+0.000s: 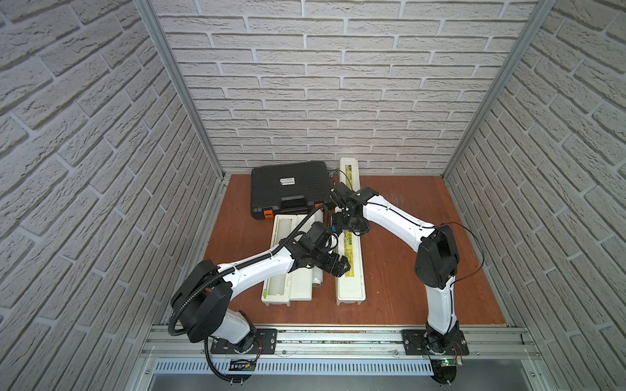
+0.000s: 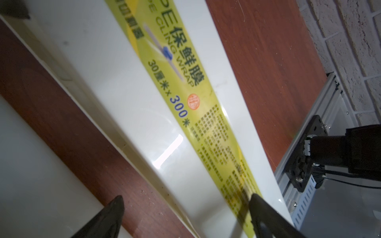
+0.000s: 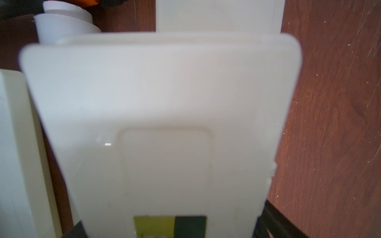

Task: Put plastic wrap rolls into dispensers
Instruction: Close the lid on the plastic wrap cutting box.

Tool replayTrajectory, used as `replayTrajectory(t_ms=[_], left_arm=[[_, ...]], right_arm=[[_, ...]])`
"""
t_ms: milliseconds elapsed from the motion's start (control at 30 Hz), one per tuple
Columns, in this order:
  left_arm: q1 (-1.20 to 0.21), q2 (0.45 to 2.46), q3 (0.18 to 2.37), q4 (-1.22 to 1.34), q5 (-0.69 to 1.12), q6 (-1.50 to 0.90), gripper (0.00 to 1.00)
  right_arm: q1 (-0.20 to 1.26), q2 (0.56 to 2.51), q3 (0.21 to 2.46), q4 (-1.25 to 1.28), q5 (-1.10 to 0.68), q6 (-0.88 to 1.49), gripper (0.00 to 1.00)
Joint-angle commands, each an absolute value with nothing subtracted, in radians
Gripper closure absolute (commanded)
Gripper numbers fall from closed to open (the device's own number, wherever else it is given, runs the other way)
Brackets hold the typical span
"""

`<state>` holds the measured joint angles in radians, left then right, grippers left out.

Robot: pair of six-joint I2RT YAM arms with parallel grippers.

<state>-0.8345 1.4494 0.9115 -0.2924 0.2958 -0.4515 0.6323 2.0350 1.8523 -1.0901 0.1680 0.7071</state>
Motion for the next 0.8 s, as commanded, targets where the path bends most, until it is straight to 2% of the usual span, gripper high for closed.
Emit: replayTrajectory(t_ms=[0, 767], left_arm=[[-0.839, 1.440, 0.892, -0.267, 0.264, -0.426, 0.06], [-0.840, 1.534, 0.871, -0.298, 0.285, -0.426, 0.08]], right_arm=[[0.674, 2.015, 1.913, -1.049, 0.147, 0.690, 0.31], [0.660, 2.113, 1.935, -0.999, 0.219, 0.709, 0.31]])
